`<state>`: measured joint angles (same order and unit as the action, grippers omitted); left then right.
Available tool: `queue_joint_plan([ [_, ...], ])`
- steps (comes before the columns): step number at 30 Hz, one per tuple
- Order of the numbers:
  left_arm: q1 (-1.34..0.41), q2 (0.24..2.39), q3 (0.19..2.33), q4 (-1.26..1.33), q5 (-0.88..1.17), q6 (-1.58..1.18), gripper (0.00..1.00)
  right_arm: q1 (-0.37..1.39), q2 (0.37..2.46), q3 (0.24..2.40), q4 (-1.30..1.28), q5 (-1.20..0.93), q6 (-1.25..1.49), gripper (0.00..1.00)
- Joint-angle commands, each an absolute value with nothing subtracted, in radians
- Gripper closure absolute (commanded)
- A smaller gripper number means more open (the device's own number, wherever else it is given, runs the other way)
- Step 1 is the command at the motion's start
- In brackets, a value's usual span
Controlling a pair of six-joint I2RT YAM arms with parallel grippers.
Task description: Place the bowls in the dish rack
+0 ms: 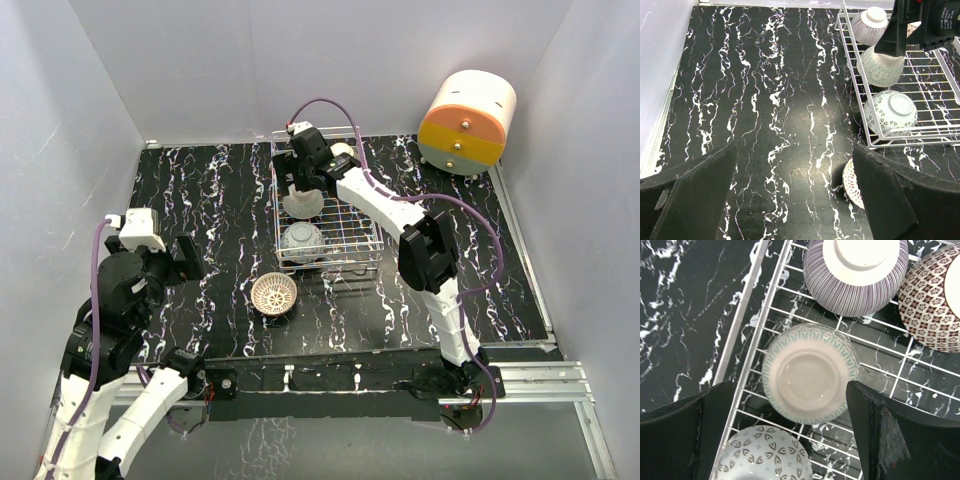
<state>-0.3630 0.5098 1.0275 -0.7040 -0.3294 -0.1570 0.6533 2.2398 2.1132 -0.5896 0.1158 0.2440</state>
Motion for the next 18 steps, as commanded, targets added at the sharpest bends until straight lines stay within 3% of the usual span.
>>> queue_joint_plan([
  [1, -0.367, 0.521, 1.015, -0.689, -0.331, -0.155, 0.03, 0.654, 2.218, 2.115, -0.575, 0.128, 0.140, 0.00],
  [18, -0.367, 0.526, 1.008, -0.687, -0.332, -0.157, 0.03, 0.654, 2.205, 1.969, -0.411, 0.211, 0.104, 0.00],
])
